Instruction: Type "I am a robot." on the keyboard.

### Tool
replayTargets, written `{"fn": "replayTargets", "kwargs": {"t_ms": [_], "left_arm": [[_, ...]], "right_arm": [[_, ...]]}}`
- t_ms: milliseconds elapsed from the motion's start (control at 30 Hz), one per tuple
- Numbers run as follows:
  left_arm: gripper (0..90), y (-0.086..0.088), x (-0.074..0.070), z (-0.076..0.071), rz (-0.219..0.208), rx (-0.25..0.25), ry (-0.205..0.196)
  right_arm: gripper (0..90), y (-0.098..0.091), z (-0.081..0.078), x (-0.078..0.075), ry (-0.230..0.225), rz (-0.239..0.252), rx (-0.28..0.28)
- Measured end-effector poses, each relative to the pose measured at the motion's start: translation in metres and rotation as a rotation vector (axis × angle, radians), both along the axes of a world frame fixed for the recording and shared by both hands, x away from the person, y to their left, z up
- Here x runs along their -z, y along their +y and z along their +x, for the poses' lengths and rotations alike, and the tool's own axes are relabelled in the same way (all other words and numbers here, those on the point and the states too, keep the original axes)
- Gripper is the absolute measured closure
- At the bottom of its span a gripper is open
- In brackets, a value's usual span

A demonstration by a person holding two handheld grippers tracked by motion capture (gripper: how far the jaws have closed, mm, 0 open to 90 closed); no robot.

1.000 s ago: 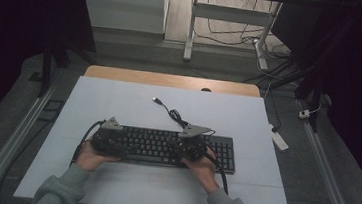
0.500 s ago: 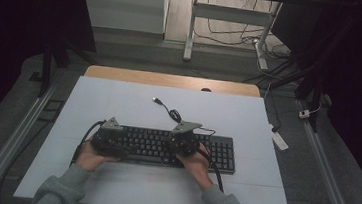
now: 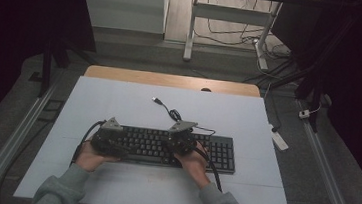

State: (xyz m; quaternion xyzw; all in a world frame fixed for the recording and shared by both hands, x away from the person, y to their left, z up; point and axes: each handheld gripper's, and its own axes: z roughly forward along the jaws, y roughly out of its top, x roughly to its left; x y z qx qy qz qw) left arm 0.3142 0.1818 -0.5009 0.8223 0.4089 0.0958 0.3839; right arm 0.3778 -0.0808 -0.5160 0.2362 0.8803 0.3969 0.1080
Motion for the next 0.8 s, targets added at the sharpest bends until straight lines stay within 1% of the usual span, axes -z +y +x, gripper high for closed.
{"fn": "replayTargets", "kwargs": {"t_ms": [167,300,467,667,733,800], "left_arm": [[25.9,0.0,0.0,0.0,0.002,0.001,0.0],[25.9,0.0,0.0,0.0,0.003,0.001,-0.001],[25.9,0.001,0.0,0.0,0.003,-0.001,-0.003],[26.1,0.002,0.0,0.0,-0.001,-0.008,-0.004],[26.1,0.002,0.0,0.0,-0.002,-0.007,-0.004],[26.1,0.002,0.0,0.001,0.0,-0.008,-0.004]], "right_arm": [[89.6,0.001,0.0,0.002,0.002,-0.014,0.003],[89.7,0.001,0.0,0.002,-0.002,-0.006,0.003],[89.7,-0.002,-0.004,-0.004,-0.022,0.014,-0.003],[89.6,-0.011,-0.009,-0.01,-0.025,0.039,-0.005],[88.1,-0.015,-0.011,-0.011,-0.021,0.042,-0.001],[84.5,-0.021,-0.013,-0.011,-0.022,0.045,0.004]]}}
